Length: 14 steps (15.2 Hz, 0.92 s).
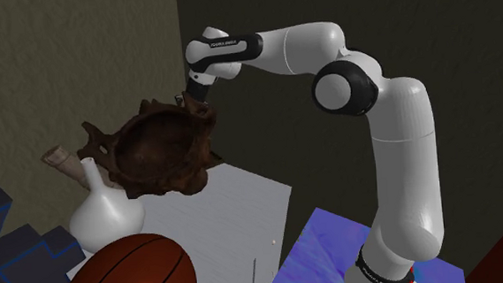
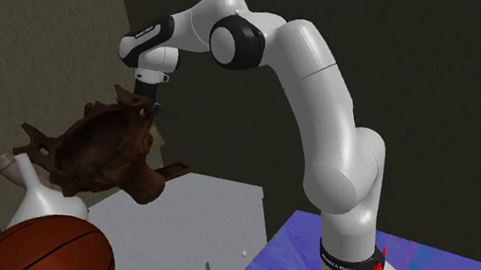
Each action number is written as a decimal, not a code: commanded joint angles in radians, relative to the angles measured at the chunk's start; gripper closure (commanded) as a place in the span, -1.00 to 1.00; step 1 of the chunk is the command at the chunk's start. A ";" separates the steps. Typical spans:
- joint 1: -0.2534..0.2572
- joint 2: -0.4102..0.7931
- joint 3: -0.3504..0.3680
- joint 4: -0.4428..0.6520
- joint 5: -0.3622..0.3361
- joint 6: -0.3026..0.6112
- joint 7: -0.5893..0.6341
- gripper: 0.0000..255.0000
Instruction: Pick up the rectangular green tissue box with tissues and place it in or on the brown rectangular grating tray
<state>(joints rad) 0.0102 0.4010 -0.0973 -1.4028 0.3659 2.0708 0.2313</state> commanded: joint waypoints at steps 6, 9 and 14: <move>0.001 0.013 0.006 -0.071 0.016 0.081 -0.029 1.00; 0.001 0.021 0.008 -0.099 0.024 0.115 -0.042 1.00; 0.000 0.037 0.014 -0.141 0.038 0.170 -0.065 1.00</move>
<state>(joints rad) 0.0108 0.4348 -0.0846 -1.5349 0.4009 2.2293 0.1713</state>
